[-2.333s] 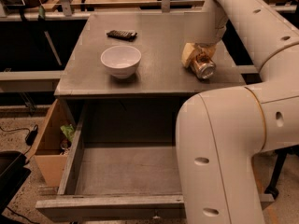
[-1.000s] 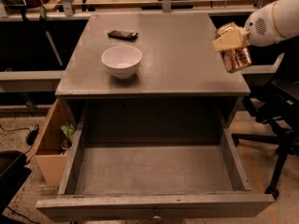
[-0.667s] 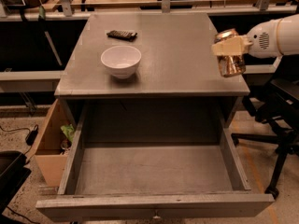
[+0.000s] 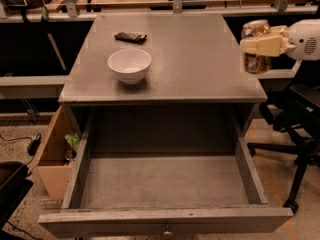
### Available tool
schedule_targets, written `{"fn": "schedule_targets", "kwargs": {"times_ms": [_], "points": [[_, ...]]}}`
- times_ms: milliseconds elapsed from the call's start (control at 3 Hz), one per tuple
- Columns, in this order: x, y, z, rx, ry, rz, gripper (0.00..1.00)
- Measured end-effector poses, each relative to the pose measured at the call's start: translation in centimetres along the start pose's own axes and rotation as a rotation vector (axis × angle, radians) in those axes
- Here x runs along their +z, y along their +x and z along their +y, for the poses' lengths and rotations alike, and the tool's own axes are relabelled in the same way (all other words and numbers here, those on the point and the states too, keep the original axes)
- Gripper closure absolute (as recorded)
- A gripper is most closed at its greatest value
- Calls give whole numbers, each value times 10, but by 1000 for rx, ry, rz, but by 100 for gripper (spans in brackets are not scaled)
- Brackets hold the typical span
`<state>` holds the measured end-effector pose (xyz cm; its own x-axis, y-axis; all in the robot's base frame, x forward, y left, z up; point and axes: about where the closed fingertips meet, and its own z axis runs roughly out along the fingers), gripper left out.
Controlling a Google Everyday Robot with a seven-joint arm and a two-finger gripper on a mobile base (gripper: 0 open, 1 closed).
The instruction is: Place orange can upright
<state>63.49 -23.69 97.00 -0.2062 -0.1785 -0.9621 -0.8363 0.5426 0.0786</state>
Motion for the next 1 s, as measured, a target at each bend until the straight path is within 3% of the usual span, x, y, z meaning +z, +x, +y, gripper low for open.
{"fn": "schedule_targets", "kwargs": {"times_ms": [333,667,1000], "points": [[-14,-24,2,-232,-60,-55,100],[-13,-38,1,-422,-129,-122,100],[-19,-46,1,-454,-119,-131,100]]}}
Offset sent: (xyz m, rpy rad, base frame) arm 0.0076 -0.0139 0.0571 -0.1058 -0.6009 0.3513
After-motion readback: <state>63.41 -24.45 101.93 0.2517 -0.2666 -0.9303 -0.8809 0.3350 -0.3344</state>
